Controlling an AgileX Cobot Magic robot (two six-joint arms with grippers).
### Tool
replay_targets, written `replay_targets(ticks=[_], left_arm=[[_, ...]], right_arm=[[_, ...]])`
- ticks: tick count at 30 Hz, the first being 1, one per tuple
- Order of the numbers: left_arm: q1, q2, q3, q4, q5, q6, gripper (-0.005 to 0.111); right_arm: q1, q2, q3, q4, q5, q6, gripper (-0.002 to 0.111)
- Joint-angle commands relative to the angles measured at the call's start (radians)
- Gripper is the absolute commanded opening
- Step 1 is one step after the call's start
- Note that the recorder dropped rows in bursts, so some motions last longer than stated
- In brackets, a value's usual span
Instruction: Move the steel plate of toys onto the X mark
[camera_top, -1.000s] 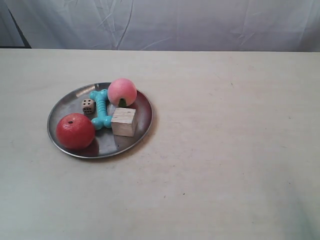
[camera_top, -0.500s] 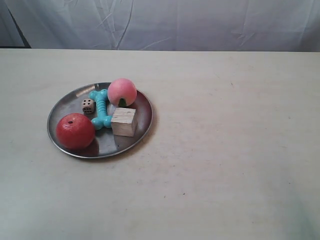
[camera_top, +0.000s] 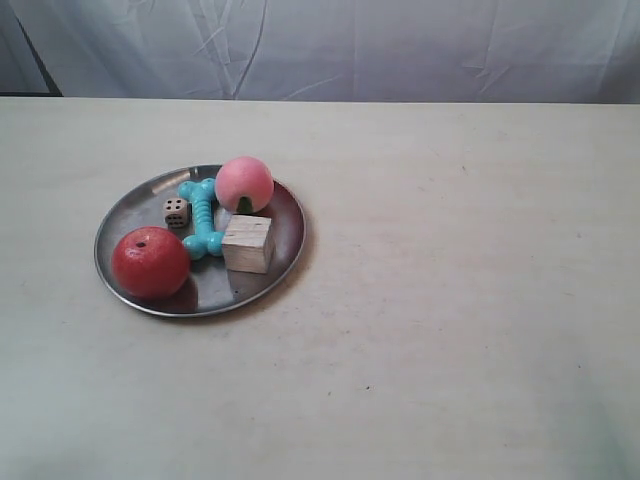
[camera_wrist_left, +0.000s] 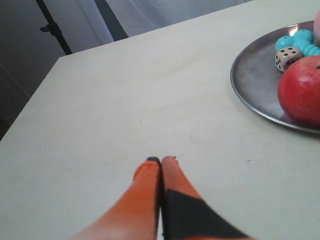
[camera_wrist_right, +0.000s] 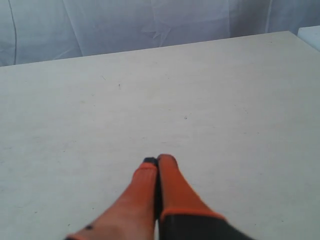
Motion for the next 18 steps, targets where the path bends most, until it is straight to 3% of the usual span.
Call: replay_targets(ticks=[1,5,18], left_arm=[[0.007,-0.026,0.053,0.003,-0.089,-0.001,0.0],[0.007,-0.026,0.053,0.003,-0.278,-0.001,0.0],[0.007,-0.026,0.053,0.001,-0.285,-0.001,0.0]], right_arm=[[-0.004,-0.007,0.006,-0.003,-0.006,0.0,-0.001],[-0.004,-0.007,0.006,-0.003,-0.006,0.0,-0.001],[-0.004,-0.007,0.006,-0.003,-0.013,0.0,-0.001]])
